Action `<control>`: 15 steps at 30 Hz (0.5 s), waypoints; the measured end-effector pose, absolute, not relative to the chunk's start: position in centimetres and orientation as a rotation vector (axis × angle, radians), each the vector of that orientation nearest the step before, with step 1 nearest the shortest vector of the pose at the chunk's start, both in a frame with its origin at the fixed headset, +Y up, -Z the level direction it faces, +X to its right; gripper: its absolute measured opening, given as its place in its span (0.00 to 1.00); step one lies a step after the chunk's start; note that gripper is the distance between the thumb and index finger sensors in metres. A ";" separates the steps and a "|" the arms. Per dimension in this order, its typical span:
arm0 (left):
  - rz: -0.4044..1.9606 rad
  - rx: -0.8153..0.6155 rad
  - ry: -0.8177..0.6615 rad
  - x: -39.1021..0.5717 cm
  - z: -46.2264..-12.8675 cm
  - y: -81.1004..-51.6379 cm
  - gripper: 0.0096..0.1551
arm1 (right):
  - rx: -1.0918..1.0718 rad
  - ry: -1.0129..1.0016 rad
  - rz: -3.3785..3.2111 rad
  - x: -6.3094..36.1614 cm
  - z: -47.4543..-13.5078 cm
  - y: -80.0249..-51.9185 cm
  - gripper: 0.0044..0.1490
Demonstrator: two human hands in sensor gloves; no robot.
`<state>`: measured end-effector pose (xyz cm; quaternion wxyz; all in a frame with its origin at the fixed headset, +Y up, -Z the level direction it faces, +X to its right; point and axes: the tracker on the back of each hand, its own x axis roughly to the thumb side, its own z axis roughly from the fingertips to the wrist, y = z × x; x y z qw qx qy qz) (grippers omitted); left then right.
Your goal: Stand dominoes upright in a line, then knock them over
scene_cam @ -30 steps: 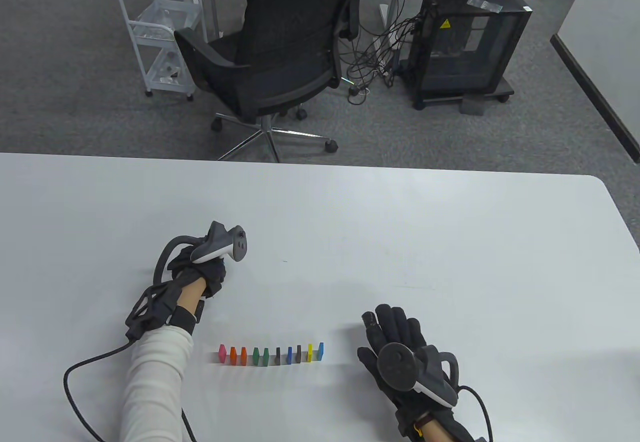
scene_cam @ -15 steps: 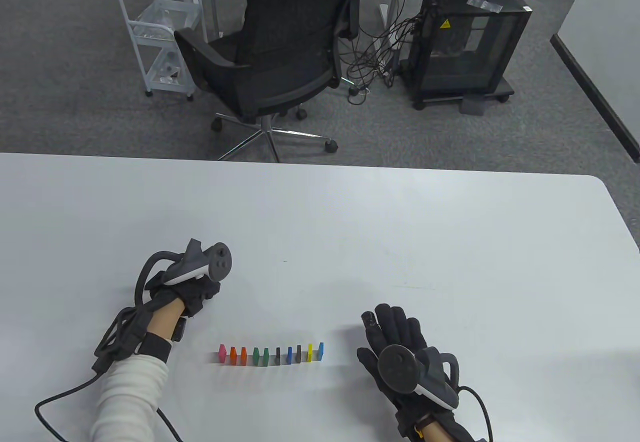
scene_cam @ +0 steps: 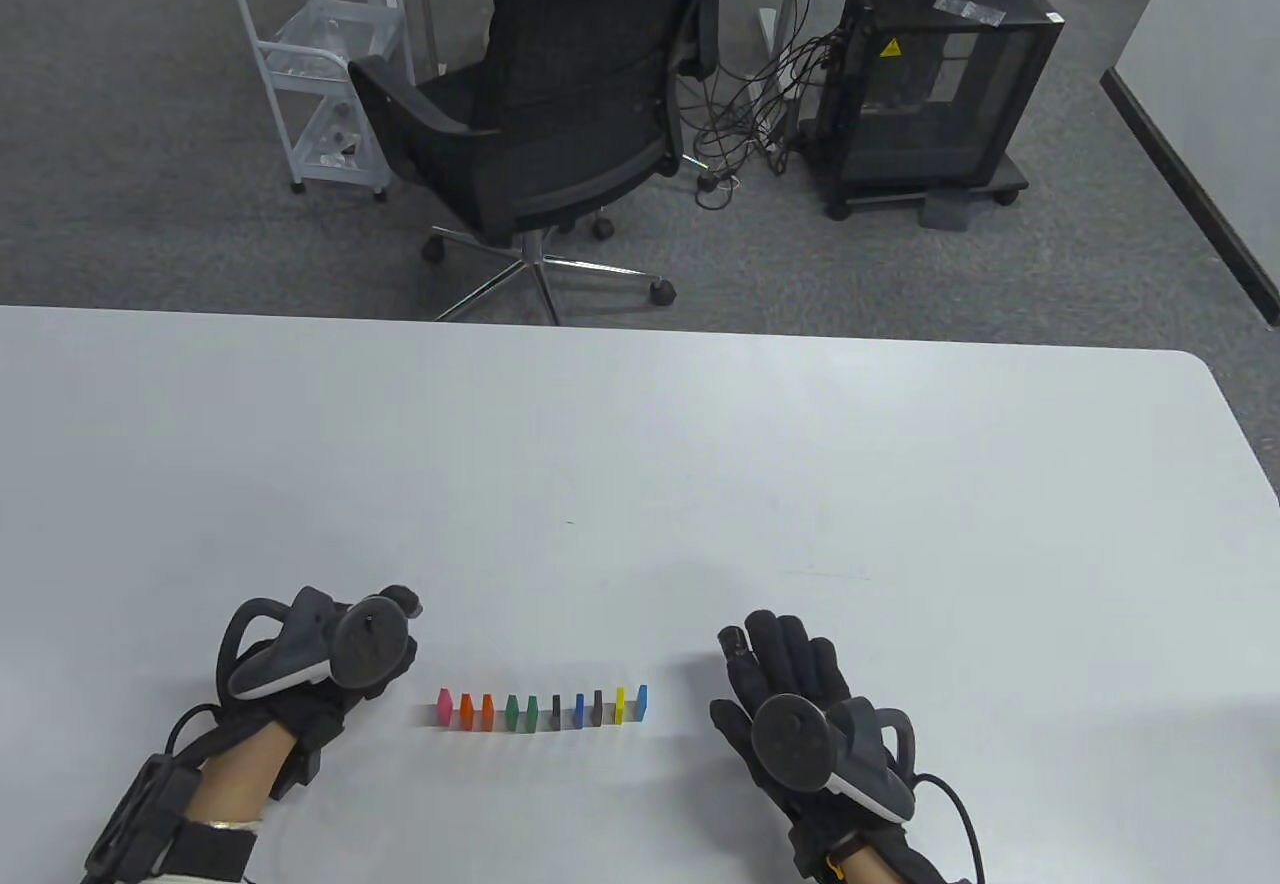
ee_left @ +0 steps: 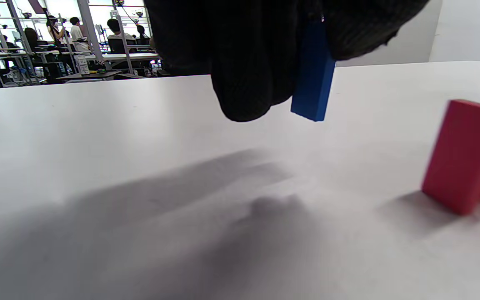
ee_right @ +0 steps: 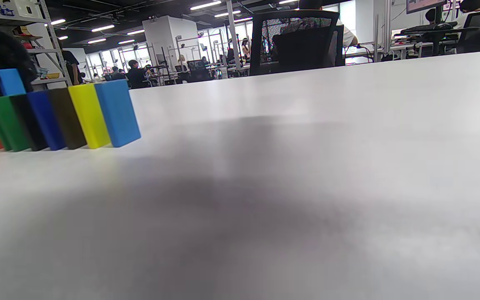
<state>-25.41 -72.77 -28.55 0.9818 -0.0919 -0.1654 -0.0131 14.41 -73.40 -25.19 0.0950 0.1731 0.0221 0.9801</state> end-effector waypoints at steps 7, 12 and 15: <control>0.006 -0.217 -0.412 -24.8 -25.7 -74.2 0.29 | 0.517 0.076 2.912 14.3 -25.1 -73.5 0.45; -0.018 -0.260 -0.420 -24.6 -25.3 -74.9 0.29 | 0.509 0.072 2.912 14.3 -25.1 -73.4 0.45; -0.013 -0.266 -0.420 -24.6 -25.4 -75.2 0.30 | 0.507 0.073 2.912 14.3 -25.2 -73.4 0.45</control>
